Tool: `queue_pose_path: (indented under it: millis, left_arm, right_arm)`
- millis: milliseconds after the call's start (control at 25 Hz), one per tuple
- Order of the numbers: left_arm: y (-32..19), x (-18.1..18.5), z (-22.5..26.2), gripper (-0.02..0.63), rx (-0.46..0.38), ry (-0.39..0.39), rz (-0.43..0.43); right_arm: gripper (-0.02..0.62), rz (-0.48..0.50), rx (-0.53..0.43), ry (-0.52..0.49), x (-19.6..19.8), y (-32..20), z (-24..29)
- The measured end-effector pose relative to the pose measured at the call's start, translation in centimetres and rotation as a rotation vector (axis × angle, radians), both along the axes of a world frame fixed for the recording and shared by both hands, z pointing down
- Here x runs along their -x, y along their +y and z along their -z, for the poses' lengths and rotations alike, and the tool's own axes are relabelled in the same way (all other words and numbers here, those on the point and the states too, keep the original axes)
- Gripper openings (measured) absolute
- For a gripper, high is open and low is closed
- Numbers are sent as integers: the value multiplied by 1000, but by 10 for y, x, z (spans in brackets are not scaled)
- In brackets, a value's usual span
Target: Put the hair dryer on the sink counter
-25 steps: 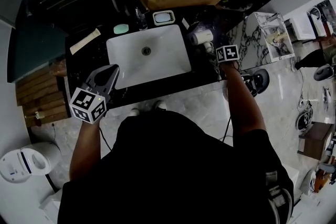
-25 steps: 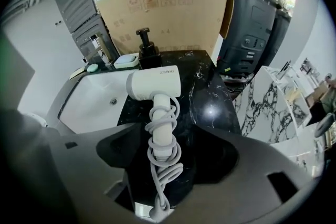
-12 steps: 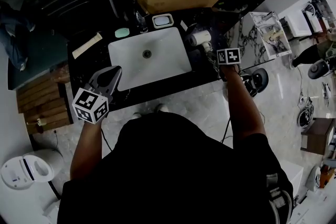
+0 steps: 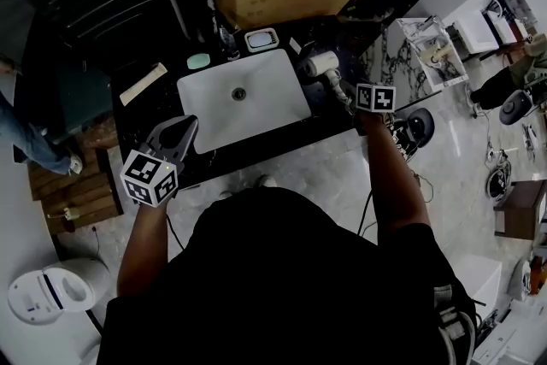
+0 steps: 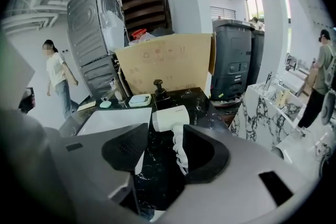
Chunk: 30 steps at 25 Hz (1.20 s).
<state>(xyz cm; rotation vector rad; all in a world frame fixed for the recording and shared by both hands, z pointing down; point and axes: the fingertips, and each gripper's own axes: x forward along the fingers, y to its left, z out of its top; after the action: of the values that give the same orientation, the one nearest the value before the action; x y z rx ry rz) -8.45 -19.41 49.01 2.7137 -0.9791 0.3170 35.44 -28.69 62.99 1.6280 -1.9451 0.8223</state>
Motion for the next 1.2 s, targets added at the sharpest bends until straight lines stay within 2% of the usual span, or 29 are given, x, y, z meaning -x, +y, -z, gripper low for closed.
queue_pose_path:
  millis: [200, 520, 800, 960, 1200]
  left_arm:
    - [2, 5, 3, 14, -4, 4, -19]
    - [1, 19, 10, 14, -18, 14, -27]
    - [-4, 33, 10, 14, -24, 21, -40]
    - [-5, 39, 11, 14, -26, 22, -53]
    - [-7, 46, 13, 14, -31, 24, -71]
  right_arm:
    - [183, -41, -69, -11, 5, 5, 21]
    - [144, -49, -157, -1, 26, 9, 53]
    - [130, 25, -254, 55, 73, 10, 94]
    - [123, 81, -309, 120, 102, 13, 117]
    - [117, 110, -355, 119, 133, 16, 135]
